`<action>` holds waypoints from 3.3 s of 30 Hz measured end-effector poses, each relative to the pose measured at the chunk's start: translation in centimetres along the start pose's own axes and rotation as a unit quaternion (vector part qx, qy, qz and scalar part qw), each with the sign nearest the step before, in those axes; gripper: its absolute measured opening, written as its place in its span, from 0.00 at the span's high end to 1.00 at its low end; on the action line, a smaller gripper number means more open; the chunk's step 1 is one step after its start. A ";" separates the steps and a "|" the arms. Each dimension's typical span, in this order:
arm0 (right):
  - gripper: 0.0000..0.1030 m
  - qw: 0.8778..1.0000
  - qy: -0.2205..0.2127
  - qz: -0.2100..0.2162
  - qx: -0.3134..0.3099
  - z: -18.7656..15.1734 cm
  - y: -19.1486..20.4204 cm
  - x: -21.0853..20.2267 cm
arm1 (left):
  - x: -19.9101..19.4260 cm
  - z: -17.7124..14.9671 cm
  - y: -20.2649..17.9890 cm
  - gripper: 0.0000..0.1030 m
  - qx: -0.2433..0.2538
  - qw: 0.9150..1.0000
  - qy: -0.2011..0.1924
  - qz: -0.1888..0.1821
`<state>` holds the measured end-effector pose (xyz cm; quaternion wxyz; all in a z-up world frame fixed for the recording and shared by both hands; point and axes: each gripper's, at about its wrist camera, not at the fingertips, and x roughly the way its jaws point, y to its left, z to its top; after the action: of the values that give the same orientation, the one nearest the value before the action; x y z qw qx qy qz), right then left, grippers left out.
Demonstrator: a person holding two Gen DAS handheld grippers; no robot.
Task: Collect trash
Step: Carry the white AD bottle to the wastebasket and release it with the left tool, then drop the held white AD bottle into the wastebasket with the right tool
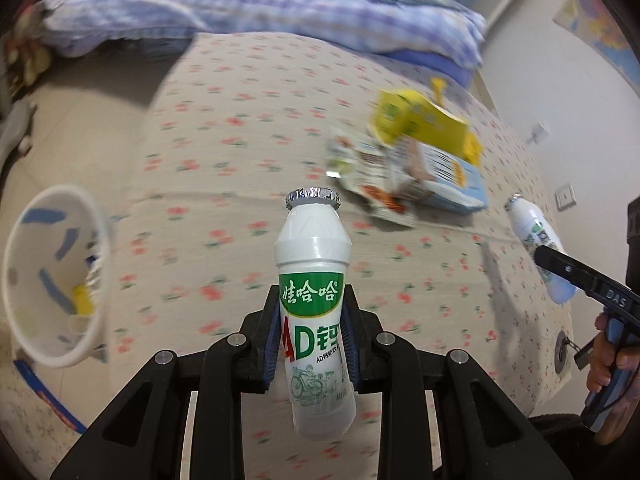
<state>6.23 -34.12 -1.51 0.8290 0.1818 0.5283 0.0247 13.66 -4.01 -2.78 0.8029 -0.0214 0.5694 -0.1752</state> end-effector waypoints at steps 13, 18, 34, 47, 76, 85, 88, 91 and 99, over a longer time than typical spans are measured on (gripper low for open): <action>0.62 0.996 -0.008 0.029 -0.081 1.0 11.2 2.0 | -4.3 -1.5 8.9 0.72 -0.075 0.996 -0.047 0.033; 0.62 0.993 -0.011 0.041 -0.108 1.0 15.0 2.8 | -5.7 -1.8 11.4 0.72 -0.094 0.992 -0.070 0.044; 0.62 0.982 -0.005 0.055 -0.179 0.9 24.9 7.3 | -6.2 -1.4 20.5 0.72 -0.157 0.976 -0.125 0.082; 0.62 0.978 0.002 0.071 -0.194 0.8 28.8 10.2 | -6.1 -2.2 24.6 0.10 -0.183 0.966 -0.105 0.148; 0.61 0.963 0.024 0.112 -0.244 -1.3 36.8 18.1 | -9.4 -6.2 27.2 0.00 -0.171 0.959 -0.129 0.187; 0.34 0.961 -0.020 0.144 -0.236 -0.6 36.7 15.3 | -9.7 -6.2 26.7 0.00 -0.165 0.959 -0.131 0.189; 0.32 0.962 -0.028 0.136 -0.234 -0.6 36.0 14.3 | -9.8 -6.1 26.3 0.00 -0.161 0.960 -0.132 0.188; 0.30 0.964 -0.033 0.127 -0.229 -0.4 35.2 13.4 | -9.7 -5.9 25.8 0.00 -0.155 0.962 -0.129 0.186; 0.27 0.972 -0.048 0.085 -0.215 0.3 31.5 11.1 | -9.5 -4.6 23.4 0.00 -0.145 0.967 -0.123 0.167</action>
<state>16.18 -2.21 -0.69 0.8678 0.0447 0.4532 0.1990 12.68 21.62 -1.29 0.8732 -0.0633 0.4807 0.0501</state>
